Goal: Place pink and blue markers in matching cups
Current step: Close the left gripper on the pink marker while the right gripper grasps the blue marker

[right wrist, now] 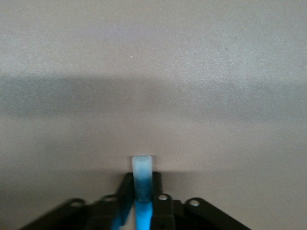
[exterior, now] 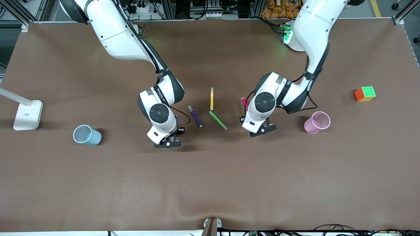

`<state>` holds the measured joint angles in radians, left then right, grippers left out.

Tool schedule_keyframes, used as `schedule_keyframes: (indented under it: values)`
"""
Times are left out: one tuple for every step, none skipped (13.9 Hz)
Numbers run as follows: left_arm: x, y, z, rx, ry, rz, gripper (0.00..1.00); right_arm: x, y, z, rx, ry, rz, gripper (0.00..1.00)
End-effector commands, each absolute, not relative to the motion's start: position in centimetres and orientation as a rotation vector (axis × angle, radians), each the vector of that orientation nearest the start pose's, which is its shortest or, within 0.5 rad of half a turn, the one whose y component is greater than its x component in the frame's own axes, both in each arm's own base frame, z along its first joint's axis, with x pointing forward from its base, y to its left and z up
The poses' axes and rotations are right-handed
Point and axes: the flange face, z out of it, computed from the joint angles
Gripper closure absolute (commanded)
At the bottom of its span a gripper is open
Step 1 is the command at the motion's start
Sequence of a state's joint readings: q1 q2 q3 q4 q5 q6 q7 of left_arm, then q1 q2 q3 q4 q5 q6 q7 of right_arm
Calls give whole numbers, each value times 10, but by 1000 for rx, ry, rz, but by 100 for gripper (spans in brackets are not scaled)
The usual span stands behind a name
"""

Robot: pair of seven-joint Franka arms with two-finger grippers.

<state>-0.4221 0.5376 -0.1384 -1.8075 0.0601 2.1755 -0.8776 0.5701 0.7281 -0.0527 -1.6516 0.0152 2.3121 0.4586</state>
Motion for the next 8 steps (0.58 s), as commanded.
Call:
schedule_keyframes:
  values:
    - [557, -300, 286, -3000, -433, 123, 100, 586, 336, 184, -3191, -88, 74, 100]
    - [563, -287, 298, -2997, -389, 79, 100, 588, 336, 191, -3186, -93, 59, 100]
    - [567, -279, 307, -2993, -338, 43, 100, 590, 333, 196, -3184, -88, 53, 100]
    - [574, -266, 318, -2993, -347, 16, 100, 596, 329, 204, -3177, -90, 37, 100]
    - [578, -257, 328, -2998, -341, -4, 100, 601, 322, 213, -3168, -145, 19, 100]
    - [583, -245, 337, -3000, -316, -24, 100, 610, 308, 226, -3156, -207, -2, 100]
    - [586, -230, 344, -3001, -286, -44, 100, 619, 294, 238, -3144, -281, -20, 100]
    - [590, -211, 351, -3003, -284, -72, 100, 626, 283, 246, -3131, -363, -31, 100]
